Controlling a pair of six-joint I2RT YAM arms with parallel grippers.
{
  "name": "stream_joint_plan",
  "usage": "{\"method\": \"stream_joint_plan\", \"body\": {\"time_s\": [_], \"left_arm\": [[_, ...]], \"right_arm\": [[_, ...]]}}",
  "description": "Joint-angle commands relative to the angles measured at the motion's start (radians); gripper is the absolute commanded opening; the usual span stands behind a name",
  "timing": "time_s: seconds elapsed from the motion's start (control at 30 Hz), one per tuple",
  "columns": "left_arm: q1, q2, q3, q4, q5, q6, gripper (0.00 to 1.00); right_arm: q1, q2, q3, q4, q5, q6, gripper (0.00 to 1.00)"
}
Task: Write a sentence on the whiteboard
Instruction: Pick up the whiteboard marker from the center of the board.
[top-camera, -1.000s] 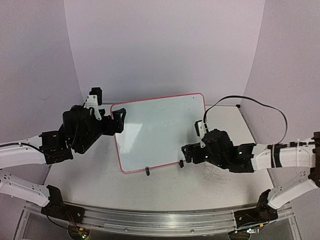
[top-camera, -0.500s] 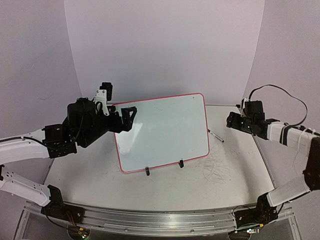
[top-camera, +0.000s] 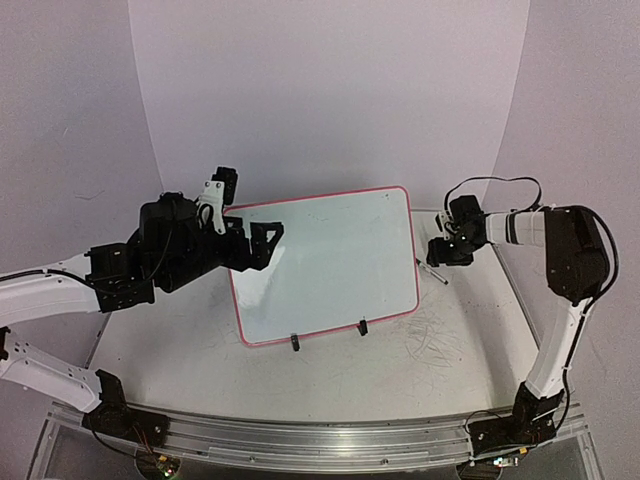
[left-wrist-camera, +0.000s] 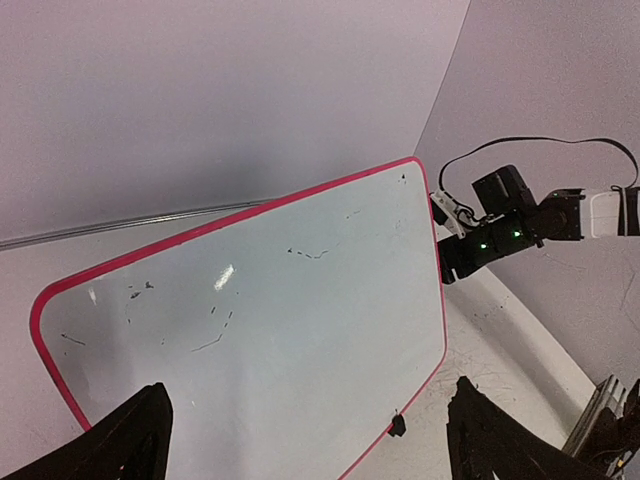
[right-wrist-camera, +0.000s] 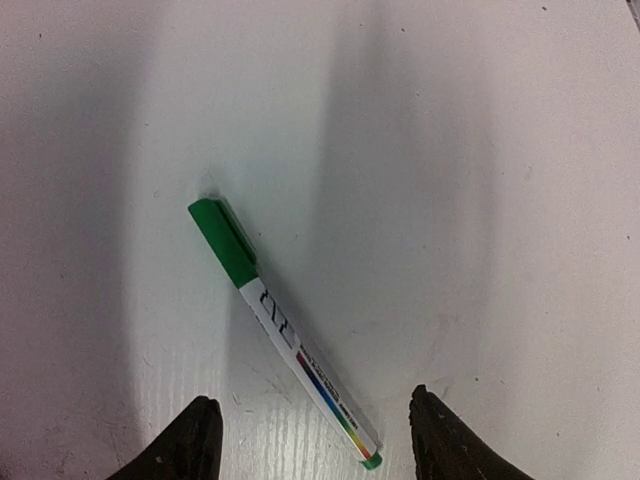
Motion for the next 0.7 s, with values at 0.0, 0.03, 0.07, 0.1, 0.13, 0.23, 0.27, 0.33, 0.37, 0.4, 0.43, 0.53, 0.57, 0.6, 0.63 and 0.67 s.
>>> {"method": "stream_joint_plan", "body": {"time_s": [0.0,0.03,0.07,0.1,0.13,0.23,0.27,0.33,0.37,0.4,0.43,0.53,0.57,0.6,0.63,0.67], "left_arm": [[0.003,0.006,0.052,-0.006,0.028,-0.018,0.97],[0.003,0.006,0.052,-0.006,0.032,-0.019,0.97],[0.003,0.007,0.051,-0.006,0.033,-0.019,0.97],[0.003,0.007,0.050,-0.005,0.033,-0.018,0.97],[0.003,0.005,0.049,-0.006,0.032,-0.018,0.97],[0.003,0.003,0.044,-0.007,0.029,-0.015,0.97],[0.003,0.003,0.045,-0.006,0.029,-0.014,0.97],[0.003,0.002,0.044,-0.006,0.025,-0.013,0.97],[0.003,-0.002,0.042,-0.006,0.020,-0.016,0.97],[0.003,-0.006,0.039,-0.005,0.017,-0.019,0.97],[0.003,-0.008,0.036,-0.005,0.011,-0.020,0.97],[0.003,-0.014,0.031,-0.005,0.002,-0.021,0.97],[0.003,-0.016,0.030,-0.005,0.001,-0.022,0.97],[0.003,-0.017,0.029,-0.005,0.000,-0.022,0.97],[0.003,-0.019,0.028,-0.004,-0.003,-0.022,0.97],[0.003,-0.020,0.027,-0.003,-0.008,-0.022,0.97]], "right_arm": [[0.002,0.088,0.110,-0.072,-0.052,-0.085,0.62],[0.002,0.101,0.122,-0.079,-0.056,-0.085,0.61],[0.002,0.112,0.129,-0.081,-0.063,-0.084,0.59],[0.002,0.121,0.133,-0.083,-0.066,-0.083,0.58],[0.002,0.129,0.135,-0.083,-0.067,-0.082,0.57],[0.003,0.155,0.142,-0.083,-0.056,-0.082,0.52],[0.003,0.163,0.143,-0.083,-0.053,-0.083,0.51],[0.003,0.178,0.142,-0.083,-0.054,-0.087,0.48],[0.003,0.184,0.141,-0.083,-0.056,-0.086,0.46],[0.003,0.186,0.140,-0.083,-0.058,-0.086,0.45],[0.003,0.187,0.136,-0.083,-0.059,-0.086,0.42],[0.004,0.187,0.125,-0.079,-0.050,-0.081,0.34],[0.003,0.184,0.121,-0.077,-0.041,-0.077,0.32],[0.003,0.179,0.115,-0.074,-0.029,-0.072,0.29],[0.003,0.173,0.106,-0.067,-0.014,-0.065,0.25],[0.003,0.164,0.095,-0.059,0.000,-0.056,0.22]]}}
